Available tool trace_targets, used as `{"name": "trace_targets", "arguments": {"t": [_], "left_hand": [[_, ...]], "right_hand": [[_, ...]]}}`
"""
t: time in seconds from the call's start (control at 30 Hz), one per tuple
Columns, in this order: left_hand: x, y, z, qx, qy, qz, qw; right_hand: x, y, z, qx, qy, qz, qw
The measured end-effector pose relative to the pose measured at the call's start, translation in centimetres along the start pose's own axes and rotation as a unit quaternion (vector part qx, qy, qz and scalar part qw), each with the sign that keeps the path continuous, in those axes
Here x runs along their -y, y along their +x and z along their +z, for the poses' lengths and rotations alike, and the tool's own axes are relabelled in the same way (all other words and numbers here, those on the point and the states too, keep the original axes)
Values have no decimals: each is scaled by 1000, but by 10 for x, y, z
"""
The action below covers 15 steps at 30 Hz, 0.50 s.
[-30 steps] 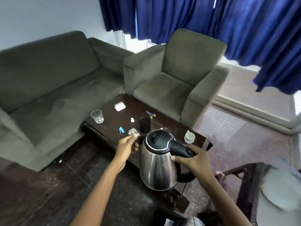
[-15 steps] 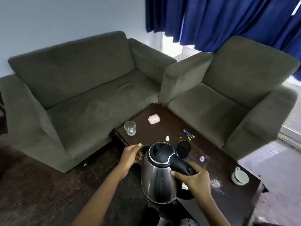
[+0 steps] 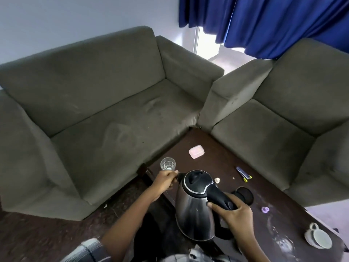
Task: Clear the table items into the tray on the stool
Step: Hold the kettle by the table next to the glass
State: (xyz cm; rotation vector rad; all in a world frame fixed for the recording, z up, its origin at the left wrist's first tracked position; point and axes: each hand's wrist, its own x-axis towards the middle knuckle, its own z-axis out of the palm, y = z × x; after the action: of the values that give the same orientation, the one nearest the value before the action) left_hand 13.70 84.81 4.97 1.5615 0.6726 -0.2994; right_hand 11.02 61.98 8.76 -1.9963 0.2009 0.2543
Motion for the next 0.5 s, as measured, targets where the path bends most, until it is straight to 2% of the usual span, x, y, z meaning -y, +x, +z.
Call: {"name": "trace_targets", "arguments": {"t": [0.23,0.37,0.5], "left_hand": [[-26,82,-52,97,83,-35,991],[-27,116,-78,89,114,-63,987],[-16,148,-98,86,181,-87,976]], "right_hand": [[31,31,72,-79,-30,34,996],[43,42,104,-122,-46,56,990],[49,54,122,-122,-59,76,988]]}}
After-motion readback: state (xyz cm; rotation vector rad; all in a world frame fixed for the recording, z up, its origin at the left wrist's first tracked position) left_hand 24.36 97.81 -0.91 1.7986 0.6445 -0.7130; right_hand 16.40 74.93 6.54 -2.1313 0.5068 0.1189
